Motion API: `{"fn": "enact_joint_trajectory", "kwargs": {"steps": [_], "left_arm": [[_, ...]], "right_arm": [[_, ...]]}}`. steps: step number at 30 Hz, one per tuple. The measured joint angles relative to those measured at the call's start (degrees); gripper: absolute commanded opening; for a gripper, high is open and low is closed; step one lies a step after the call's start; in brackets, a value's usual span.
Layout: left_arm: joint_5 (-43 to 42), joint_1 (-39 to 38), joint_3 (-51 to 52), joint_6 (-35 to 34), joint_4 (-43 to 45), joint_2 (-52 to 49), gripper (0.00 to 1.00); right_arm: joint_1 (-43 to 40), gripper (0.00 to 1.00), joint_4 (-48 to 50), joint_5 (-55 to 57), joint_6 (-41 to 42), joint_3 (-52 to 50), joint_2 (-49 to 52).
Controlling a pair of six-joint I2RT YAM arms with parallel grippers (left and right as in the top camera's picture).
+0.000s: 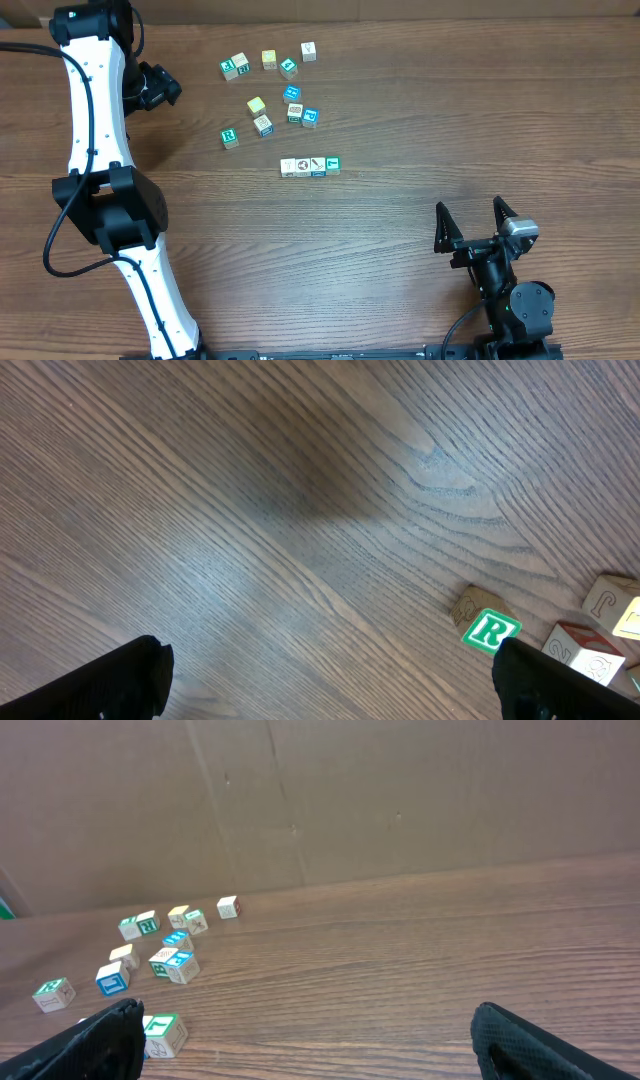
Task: Form a horizontal line
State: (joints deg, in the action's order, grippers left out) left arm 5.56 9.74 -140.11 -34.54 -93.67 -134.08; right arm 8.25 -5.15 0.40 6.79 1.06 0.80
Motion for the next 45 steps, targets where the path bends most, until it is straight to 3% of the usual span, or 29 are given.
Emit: {"fn": "enact_joint_trajectory", "kwargs": {"steps": [31,35,42,45], "left_arm": [[0.0,-0.83,0.07,0.0,0.02,0.61,1.0],[0.0,-3.06,0.48,0.0,0.07,6.4,1.0],[0.0,-5.64,0.11,0.0,-0.04,25.9,1.0],[1.9,-5.79,-0.15,0.02,-0.11,27.56,1.0]], "right_arm": [[-0.02,1.0,0.0,0.0,-0.11,0.0,0.0],[-0.02,1.0,0.0,-0.02,-0.17,0.0,0.0],[-0.02,1.0,0.0,-0.02,-0.17,0.0,0.0],[-0.02,1.0,0.0,0.0,-0.17,0.0,0.0]]}}
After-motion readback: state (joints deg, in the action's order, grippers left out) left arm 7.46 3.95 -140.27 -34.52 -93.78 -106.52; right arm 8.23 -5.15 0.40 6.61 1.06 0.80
